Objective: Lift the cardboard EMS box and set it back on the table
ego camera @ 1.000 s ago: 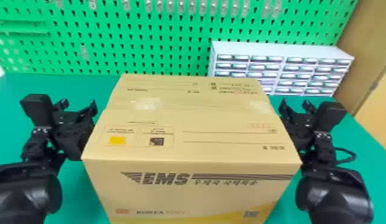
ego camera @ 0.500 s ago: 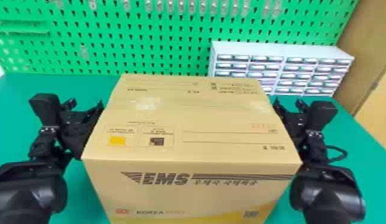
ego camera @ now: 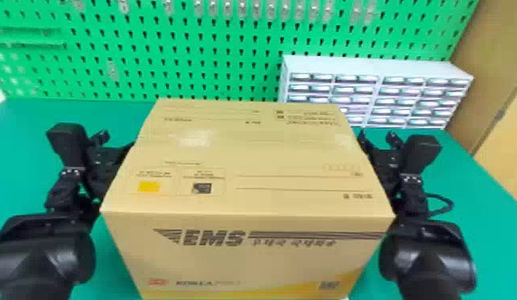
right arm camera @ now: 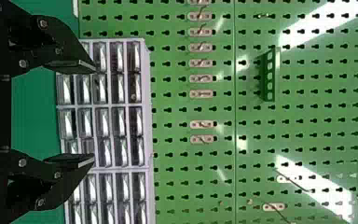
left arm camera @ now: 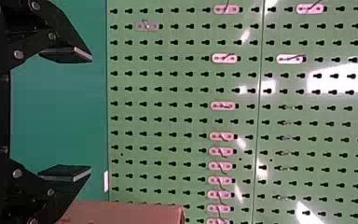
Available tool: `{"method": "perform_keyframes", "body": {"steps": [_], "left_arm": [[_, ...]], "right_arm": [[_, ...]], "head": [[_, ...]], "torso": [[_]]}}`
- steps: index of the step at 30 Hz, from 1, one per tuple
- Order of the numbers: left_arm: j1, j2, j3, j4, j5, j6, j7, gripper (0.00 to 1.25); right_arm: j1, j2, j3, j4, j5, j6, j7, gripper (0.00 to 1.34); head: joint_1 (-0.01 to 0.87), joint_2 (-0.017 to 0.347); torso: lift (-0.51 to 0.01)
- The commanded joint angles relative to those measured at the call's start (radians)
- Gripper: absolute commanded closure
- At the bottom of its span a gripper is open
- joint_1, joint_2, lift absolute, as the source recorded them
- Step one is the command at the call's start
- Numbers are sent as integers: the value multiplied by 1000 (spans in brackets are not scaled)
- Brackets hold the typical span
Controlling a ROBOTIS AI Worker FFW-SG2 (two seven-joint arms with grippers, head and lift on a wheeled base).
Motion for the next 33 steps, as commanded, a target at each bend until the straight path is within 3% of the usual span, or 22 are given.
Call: {"method": "perform_keyframes", "body": {"steps": [1,33], "left_arm": [[-2,0,-4,2,1,0,0,407],[-8,0,-11,5,1,0,0,420]], "right_arm": [[-7,1,15,11,-6,-7,0,573],[-20,1,39,23,-12,-7,0,575]], "head": [[678,-17],[678,-17]], "torso": [[-91],[-91]]}}
